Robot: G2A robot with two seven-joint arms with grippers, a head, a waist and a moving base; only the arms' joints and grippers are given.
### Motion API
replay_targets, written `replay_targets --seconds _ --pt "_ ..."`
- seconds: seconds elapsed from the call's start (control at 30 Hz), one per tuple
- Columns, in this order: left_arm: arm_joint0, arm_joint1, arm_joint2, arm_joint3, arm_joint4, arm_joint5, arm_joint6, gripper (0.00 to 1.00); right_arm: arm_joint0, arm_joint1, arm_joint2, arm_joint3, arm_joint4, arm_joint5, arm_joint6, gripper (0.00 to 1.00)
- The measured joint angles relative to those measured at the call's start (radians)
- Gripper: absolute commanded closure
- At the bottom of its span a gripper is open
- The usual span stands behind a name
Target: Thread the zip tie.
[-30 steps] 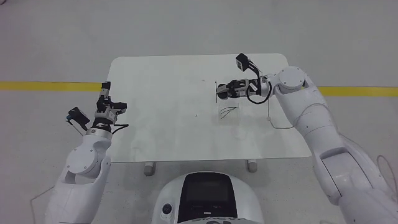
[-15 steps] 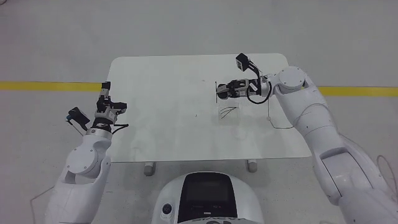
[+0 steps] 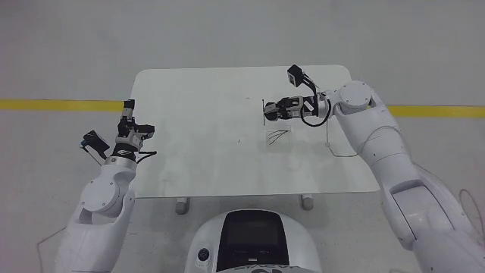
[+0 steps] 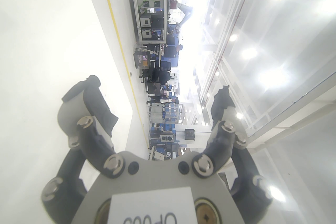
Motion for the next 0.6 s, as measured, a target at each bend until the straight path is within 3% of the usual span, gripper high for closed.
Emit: replay_targets --seconds 0.2,0.37,0.6 --pt "0.0 0.0 0.0 0.0 0.0 0.0 0.0 0.0 -0.064 0.018 0.049 -0.141 0.009 0.004 -0.131 1.0" --pt "0.0 0.0 0.0 0.0 0.0 0.0 0.0 0.0 -0.137 0.034 0.079 -0.287 -0.042 0.046 -0.273 1.0" --pt "0.0 0.0 0.0 0.0 0.0 0.0 0.0 0.0 -0.142 0.035 0.08 -0.299 -0.051 0.048 -0.286 1.0"
